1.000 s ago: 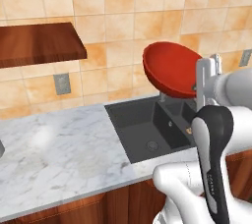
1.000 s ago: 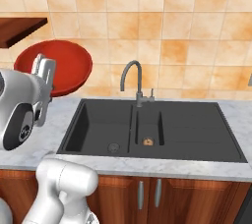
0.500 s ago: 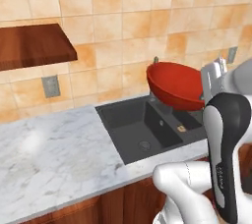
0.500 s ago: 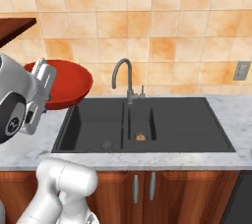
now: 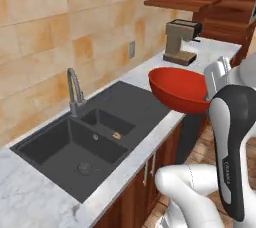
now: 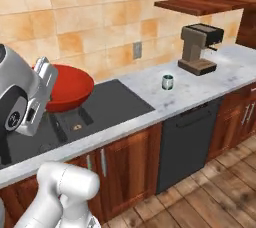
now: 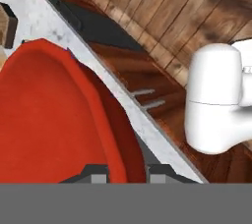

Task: Clear the mugs and bowl far away from the sink.

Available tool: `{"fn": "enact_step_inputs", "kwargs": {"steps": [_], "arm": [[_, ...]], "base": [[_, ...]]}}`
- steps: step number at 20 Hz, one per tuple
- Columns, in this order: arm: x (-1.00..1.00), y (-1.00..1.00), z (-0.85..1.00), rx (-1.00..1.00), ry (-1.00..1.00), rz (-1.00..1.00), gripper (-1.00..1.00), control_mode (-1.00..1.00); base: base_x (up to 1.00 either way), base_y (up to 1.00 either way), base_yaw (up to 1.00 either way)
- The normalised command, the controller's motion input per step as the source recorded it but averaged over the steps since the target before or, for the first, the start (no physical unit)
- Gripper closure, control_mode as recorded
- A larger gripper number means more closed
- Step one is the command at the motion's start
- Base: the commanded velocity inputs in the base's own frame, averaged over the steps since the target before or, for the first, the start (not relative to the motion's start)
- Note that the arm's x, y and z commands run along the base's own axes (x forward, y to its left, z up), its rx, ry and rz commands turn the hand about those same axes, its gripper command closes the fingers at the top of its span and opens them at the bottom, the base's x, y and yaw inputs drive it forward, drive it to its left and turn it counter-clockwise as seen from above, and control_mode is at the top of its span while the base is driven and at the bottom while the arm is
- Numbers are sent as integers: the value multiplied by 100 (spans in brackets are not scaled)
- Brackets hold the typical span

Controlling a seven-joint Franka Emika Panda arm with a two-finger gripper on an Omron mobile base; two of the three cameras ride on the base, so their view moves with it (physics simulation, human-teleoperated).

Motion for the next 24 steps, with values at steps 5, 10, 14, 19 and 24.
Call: {"fn": "enact_step_inputs", "kwargs": {"steps": [5, 10, 14, 19, 24], "arm": [[0, 0, 0, 0, 0, 0, 100, 100], [0, 0, 0, 0, 0, 0, 100, 100], [0, 0, 0, 0, 0, 0, 100, 100], [0, 0, 0, 0, 0, 0, 100, 100], [0, 0, 0, 0, 0, 0, 100, 100]], "base": [[0, 0, -100], [0, 0, -100], [0, 0, -100], [0, 0, -100], [0, 0, -100]]}}
